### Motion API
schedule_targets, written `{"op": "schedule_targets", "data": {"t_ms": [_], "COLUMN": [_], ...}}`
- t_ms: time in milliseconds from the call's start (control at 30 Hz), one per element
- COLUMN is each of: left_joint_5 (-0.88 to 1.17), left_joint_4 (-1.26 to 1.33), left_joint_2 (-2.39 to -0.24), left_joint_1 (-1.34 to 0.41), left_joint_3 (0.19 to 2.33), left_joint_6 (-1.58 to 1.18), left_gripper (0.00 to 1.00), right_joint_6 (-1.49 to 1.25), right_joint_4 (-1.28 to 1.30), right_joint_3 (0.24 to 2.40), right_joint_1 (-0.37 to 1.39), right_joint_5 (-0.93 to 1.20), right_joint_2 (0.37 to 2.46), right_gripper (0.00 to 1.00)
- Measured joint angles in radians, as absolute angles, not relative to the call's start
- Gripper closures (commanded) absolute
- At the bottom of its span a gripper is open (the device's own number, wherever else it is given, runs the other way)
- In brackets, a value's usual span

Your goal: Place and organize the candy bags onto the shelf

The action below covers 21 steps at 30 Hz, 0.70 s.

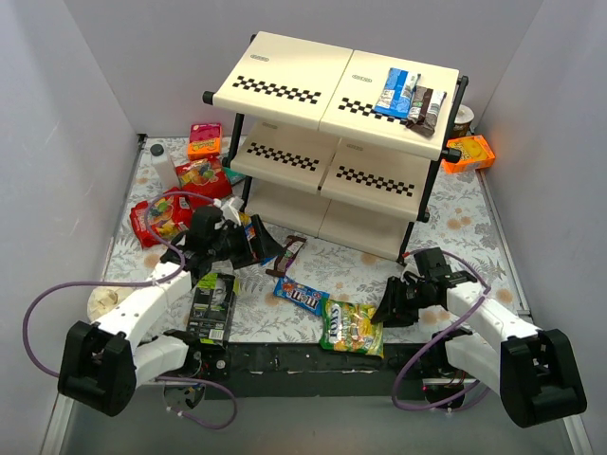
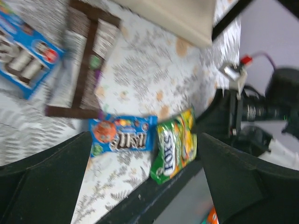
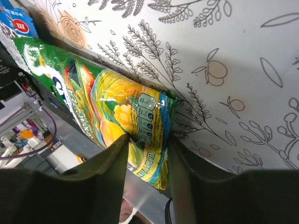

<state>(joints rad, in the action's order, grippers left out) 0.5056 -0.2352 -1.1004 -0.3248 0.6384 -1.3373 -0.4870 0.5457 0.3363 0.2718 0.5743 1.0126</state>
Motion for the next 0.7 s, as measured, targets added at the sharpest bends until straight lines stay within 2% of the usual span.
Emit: {"op": "schedule_targets", "data": {"t_ms": [33,67,167,500,700], "left_joint_5": [0.512,0.521,0.548,0.566,0.575], "left_joint_4": [-0.236,-0.237,-0.236,-0.209,-0.148], "left_joint_2": [-1.09,-1.076,-1.051,-1.118,-1.322], "left_joint_1": [-0.358,-0.389,-0.467,-0.659,-0.747], "left_joint_3": [0.633,0.625,0.6,0.562,0.616], "left_joint_6": [-1.342,-1.346,-1.367,-1.413,-1.413], "left_gripper": [0.05,0.05,0.07,0.1,0.19], "right_joint_6": [-0.49,-0.495,-0.525,-0.665,-0.691], "right_joint_4": [0.543,0.537,0.516,0.463,0.385], "right_joint_3": [0.335,0.333,0.329,0.343,0.351], "right_joint_1": [0.273,0.274,0.276,0.278,0.278], "right_joint_5": [0.571,0.564,0.567,0.514,0.527], "right_joint_2": [1.017,1.027,1.055,1.065,1.131], "right_gripper": [0.72,0.86,0.99,0.99,0.99]}}
